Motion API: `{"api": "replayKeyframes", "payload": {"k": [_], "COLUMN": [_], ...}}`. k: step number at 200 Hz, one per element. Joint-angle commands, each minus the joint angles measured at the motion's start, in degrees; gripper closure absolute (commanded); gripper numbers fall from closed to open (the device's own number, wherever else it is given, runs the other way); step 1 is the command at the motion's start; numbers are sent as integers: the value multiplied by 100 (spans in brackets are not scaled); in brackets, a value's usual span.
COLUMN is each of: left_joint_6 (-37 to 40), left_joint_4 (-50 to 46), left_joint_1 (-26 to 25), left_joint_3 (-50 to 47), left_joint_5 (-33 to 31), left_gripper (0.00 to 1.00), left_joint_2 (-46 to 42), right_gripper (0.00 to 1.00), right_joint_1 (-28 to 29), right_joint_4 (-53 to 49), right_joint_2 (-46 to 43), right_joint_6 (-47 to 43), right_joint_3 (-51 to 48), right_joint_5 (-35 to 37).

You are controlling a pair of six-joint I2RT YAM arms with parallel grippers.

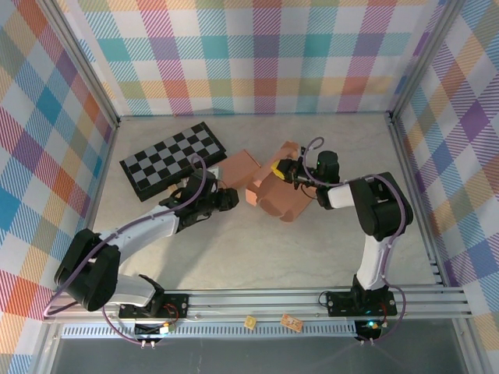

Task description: Fold the paper box

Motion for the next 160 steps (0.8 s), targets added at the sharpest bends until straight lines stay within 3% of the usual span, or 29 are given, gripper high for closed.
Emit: {"api": "replayKeyframes", "payload": {"k": [1, 85, 160], "left_joint_6": [180, 1070, 1052], "left_joint_4": [37, 1015, 1571], "left_joint_1": [32, 26, -196], "left_joint_3": [-92, 177, 467], "left_joint_5": [102, 569, 712], "left_gripper": [57, 59, 60], "left_joint_2": [275, 1159, 1626], "right_gripper": [100, 100, 100], "right_joint_1": [41, 30, 30], "right_joint_4": [251, 154, 72], "right_joint_2": [128, 102, 5], "right_joint_6": [-91, -148, -84], "right_joint_3": [-84, -172, -128], "right_joint_5": [-19, -20, 32]}}
